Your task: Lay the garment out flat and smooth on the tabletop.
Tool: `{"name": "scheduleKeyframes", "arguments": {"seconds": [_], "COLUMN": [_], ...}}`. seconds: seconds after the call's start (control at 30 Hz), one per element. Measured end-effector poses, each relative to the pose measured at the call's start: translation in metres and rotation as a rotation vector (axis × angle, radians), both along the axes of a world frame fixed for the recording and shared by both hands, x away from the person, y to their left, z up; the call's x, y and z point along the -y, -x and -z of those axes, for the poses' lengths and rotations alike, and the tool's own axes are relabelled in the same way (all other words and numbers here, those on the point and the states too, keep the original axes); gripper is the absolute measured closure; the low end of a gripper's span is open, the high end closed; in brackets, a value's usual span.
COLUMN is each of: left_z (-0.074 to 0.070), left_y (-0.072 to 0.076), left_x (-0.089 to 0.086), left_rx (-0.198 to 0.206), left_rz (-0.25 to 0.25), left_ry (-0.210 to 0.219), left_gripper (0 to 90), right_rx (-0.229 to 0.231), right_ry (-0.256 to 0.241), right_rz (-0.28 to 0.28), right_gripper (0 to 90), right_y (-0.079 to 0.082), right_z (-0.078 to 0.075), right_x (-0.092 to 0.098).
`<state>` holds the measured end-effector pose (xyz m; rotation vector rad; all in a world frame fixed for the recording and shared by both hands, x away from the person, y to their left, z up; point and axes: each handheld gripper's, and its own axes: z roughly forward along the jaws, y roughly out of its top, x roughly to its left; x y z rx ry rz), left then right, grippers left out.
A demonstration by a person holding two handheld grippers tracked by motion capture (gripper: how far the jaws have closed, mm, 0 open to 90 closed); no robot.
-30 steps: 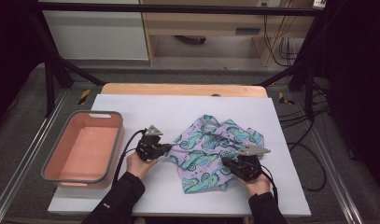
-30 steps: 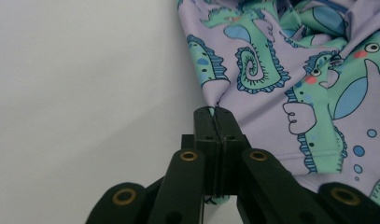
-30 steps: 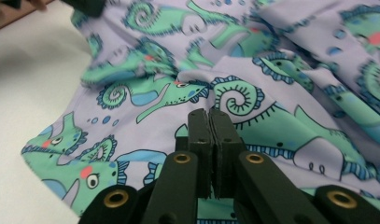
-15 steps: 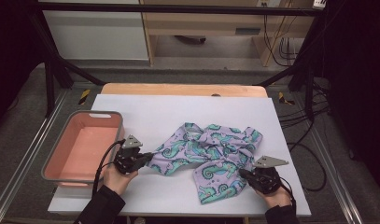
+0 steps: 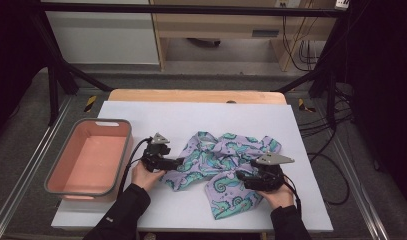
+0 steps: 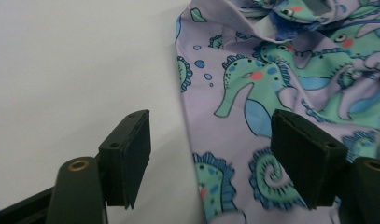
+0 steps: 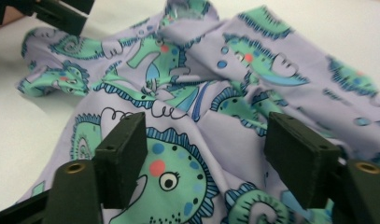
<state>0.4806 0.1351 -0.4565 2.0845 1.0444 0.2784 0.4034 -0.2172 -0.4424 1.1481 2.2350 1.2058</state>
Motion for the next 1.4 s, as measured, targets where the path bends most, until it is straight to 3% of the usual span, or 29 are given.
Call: {"name": "scheduleKeyframes", "arguments": {"seconds": [0.1,0.27,0.3,0.37,0.47,0.53,0.57,0.67,0.8,0.87,0.93,1.0,1.03,1.13,1.2,1.3,1.4], "left_z": [0.008,0.017,0.018,0.017,0.016,0.016,0.016,0.008,-0.010,-0.016,-0.017,-0.013,-0.011,-0.005,-0.003,-0.002,0.000], "left_y": [-0.007,-0.015,-0.015,-0.012,-0.011,-0.009,-0.008,-0.005,0.002,0.007,0.012,0.019,0.021,0.023,0.023,0.023,0.023], "left_x": [0.004,0.002,0.003,0.006,0.009,0.009,0.009,0.004,-0.016,-0.025,-0.033,-0.037,-0.037,-0.035,-0.033,-0.032,-0.031], "left_rx": [-0.015,-0.120,-0.128,-0.094,-0.080,-0.084,-0.077,-0.048,0.011,0.023,0.023,0.015,0.015,0.006,0.000,0.001,-0.003], "left_rz": [-0.001,0.000,0.003,-0.002,-0.006,0.010,0.014,-0.008,-0.045,-0.055,-0.056,-0.048,-0.044,-0.036,-0.033,-0.017,-0.012], "left_ry": [0.013,0.084,0.081,0.031,-0.011,-0.020,-0.030,-0.034,-0.011,-0.022,-0.005,0.023,0.025,0.009,0.014,0.022,0.025], "left_gripper": [33.8,51.0,55.5,62.9,75.8,87.5,88.6,89.6,89.7,89.7,89.6,89.5,89.5,89.3,89.2,89.1,89.1], "right_rx": [-0.046,-0.063,-0.057,-0.066,-0.066,-0.065,-0.068,-0.059,-0.063,-0.089,-0.114,-0.100,-0.086,-0.020,0.020,0.060,0.054], "right_ry": [-0.003,-0.001,0.000,0.000,0.001,0.005,0.003,0.001,-0.002,-0.004,0.013,0.011,0.007,0.009,-0.006,0.004,0.061], "right_rz": [-0.018,-0.033,-0.039,-0.049,-0.061,-0.071,-0.073,-0.090,-0.123,-0.150,-0.174,-0.186,-0.190,-0.163,-0.117,-0.048,0.007], "right_gripper": [45.8,73.3,77.8,84.1,86.3,86.5,86.7,86.9,87.0,87.0,86.0,80.2,71.0,51.0,41.0,37.0,39.3], "right_y": [-0.003,0.002,0.002,0.003,0.004,0.005,0.006,0.010,0.021,0.026,0.030,0.030,0.029,0.018,0.005,-0.018,-0.044], "right_z": [0.008,0.010,0.010,0.009,0.006,0.005,0.004,0.000,-0.006,-0.005,-0.002,-0.001,-0.002,-0.009,-0.013,-0.014,-0.006], "right_x": [-0.003,-0.003,-0.003,-0.004,-0.006,-0.007,-0.007,-0.007,-0.004,-0.003,-0.005,-0.010,-0.012,-0.017,-0.018,-0.016,-0.010]}}
